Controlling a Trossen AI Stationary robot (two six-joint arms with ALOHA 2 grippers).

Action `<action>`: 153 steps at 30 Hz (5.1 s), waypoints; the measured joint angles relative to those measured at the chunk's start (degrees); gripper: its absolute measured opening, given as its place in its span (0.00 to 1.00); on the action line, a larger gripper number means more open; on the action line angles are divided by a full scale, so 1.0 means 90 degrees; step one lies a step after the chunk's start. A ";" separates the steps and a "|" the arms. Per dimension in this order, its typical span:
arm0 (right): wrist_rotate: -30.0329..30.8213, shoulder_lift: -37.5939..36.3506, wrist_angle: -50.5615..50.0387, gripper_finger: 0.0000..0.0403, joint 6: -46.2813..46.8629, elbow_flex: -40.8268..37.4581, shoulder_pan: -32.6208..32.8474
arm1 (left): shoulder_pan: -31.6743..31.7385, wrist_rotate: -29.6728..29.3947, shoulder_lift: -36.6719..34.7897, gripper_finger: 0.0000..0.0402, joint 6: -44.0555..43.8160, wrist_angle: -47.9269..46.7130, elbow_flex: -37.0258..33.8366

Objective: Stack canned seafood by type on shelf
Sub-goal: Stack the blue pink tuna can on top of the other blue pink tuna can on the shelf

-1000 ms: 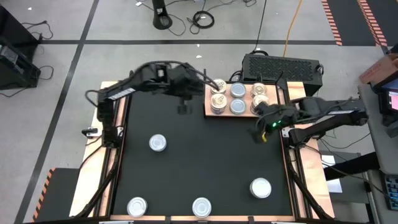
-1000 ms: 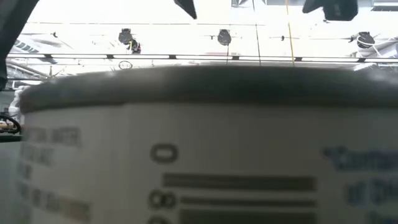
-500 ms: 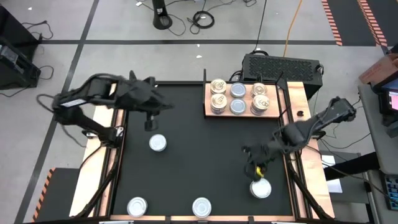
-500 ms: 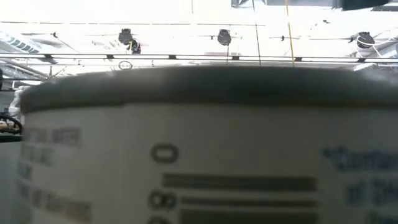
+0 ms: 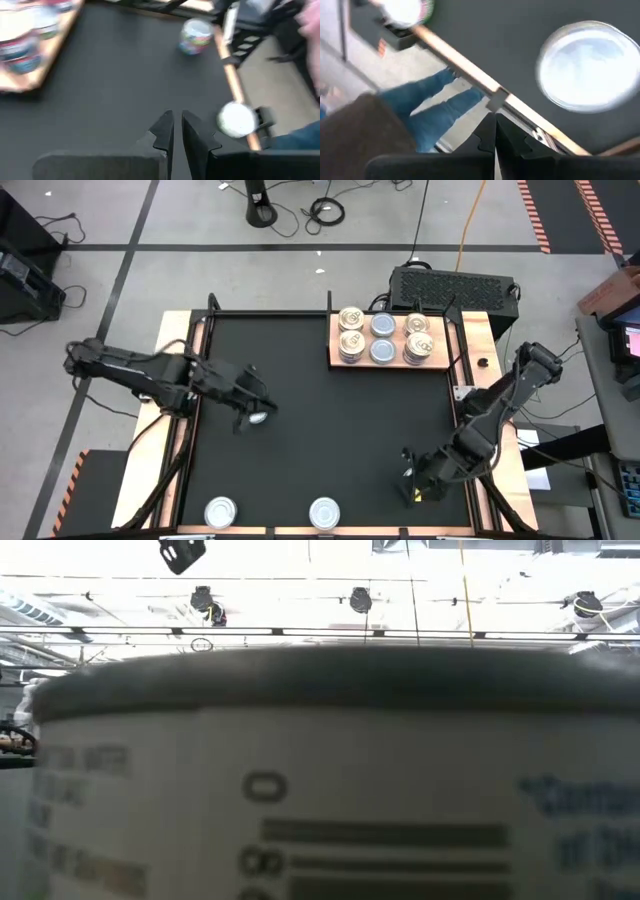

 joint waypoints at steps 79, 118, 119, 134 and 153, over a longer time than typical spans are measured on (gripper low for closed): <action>0.2341 -0.2557 -0.0011 0.00 0.0103 -0.4481 0.0088 | 0.0017 -0.0898 0.1447 0.09 0.0293 0.3922 -0.0396; 0.1336 -0.2931 -0.1007 0.37 0.0209 -0.2484 -0.0116 | -0.0768 0.0545 0.9167 0.28 0.6185 0.2303 0.7718; 0.1336 -0.2931 -0.1004 0.37 0.0260 -0.2484 -0.0114 | -0.0798 0.0545 0.9353 0.28 0.6187 0.2103 0.7917; 0.1338 -0.2933 -0.0998 0.37 0.0458 -0.2482 -0.0116 | -0.0770 -0.0030 1.0269 0.28 0.8087 0.2260 0.8079; 0.1338 -0.2933 -0.0976 0.37 0.0624 -0.2482 -0.0114 | -0.0733 -0.0296 1.0299 0.28 0.9061 0.2502 0.8072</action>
